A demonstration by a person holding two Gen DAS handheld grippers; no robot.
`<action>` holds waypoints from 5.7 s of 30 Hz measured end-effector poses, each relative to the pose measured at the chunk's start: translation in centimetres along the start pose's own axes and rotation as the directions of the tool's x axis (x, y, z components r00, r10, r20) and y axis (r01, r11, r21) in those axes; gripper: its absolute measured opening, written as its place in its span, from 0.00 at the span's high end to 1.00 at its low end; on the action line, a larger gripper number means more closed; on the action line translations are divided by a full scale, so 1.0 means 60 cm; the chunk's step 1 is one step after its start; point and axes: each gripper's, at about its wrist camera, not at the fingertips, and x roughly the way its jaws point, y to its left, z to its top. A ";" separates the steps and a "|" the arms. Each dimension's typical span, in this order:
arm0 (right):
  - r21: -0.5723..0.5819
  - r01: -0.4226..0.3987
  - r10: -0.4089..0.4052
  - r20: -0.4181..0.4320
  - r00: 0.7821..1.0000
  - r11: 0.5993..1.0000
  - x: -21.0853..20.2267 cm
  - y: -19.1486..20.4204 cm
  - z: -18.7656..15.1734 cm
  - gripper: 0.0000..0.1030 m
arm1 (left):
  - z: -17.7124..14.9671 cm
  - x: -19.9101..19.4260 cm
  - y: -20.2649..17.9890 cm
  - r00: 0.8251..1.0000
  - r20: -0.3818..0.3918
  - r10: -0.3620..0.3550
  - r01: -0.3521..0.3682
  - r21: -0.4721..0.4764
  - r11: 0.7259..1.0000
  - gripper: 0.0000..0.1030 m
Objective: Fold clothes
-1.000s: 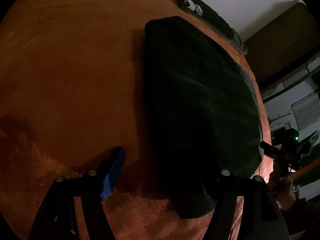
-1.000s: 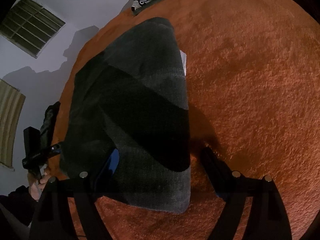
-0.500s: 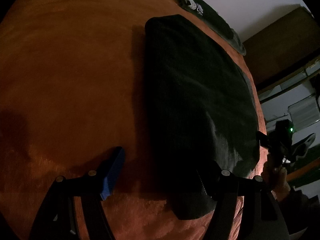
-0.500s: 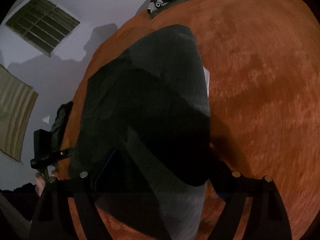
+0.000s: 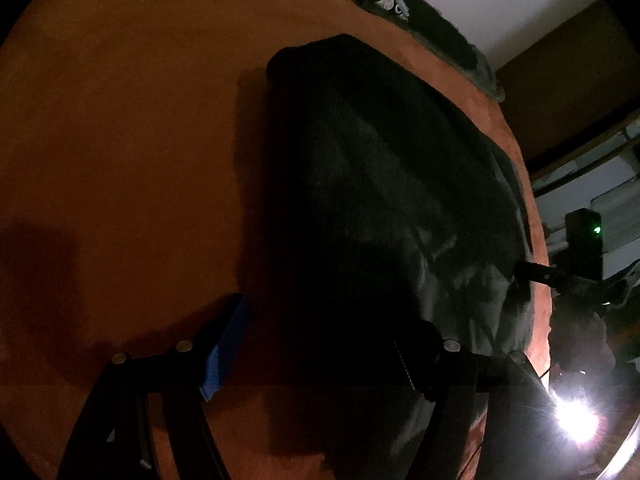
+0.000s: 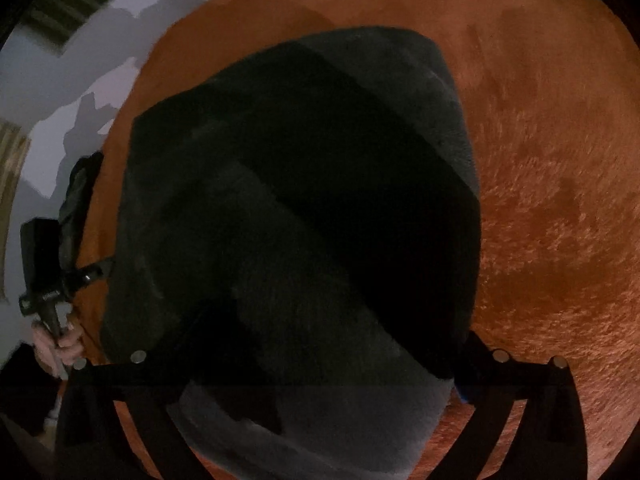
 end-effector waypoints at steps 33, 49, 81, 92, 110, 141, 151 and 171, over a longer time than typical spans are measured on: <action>-0.006 -0.219 0.218 0.121 0.969 0.976 -0.051 0.001 0.051 0.63 | 0.059 0.030 -0.065 0.978 0.081 -0.192 0.194 -0.009 0.981 0.83; 0.033 -0.334 0.334 -0.003 0.942 0.942 0.040 -0.037 0.070 0.02 | 0.045 0.065 -0.059 0.983 -0.026 -0.182 0.183 0.009 0.983 0.43; 0.057 -0.344 0.349 -0.126 0.929 0.937 0.033 -0.016 0.098 0.22 | 0.046 0.081 -0.090 0.992 0.047 -0.121 0.120 0.019 0.993 0.63; 0.054 -0.267 0.272 -0.252 0.929 0.962 0.069 0.031 0.112 0.00 | 0.048 0.095 0.000 0.933 -0.047 -0.357 0.341 -0.208 0.917 0.55; 0.071 -0.256 0.266 -0.228 0.937 0.964 0.062 0.053 0.138 0.07 | 0.039 0.095 -0.044 0.964 -0.039 -0.265 0.262 -0.052 0.964 0.62; -0.087 -0.234 0.240 0.075 0.968 0.968 -0.382 0.177 0.329 0.62 | 0.324 -0.212 -0.321 0.970 0.122 -0.208 0.196 0.106 0.975 0.76; -0.070 -0.196 0.197 0.007 0.980 0.978 -0.463 0.141 0.480 0.62 | 0.416 -0.194 -0.349 0.973 0.143 -0.181 0.181 0.017 0.983 0.76; -0.160 -0.275 0.266 -0.077 0.961 0.948 -0.228 -0.160 1.040 0.63 | 0.812 0.200 -0.343 0.971 0.230 -0.069 0.071 0.001 0.997 0.77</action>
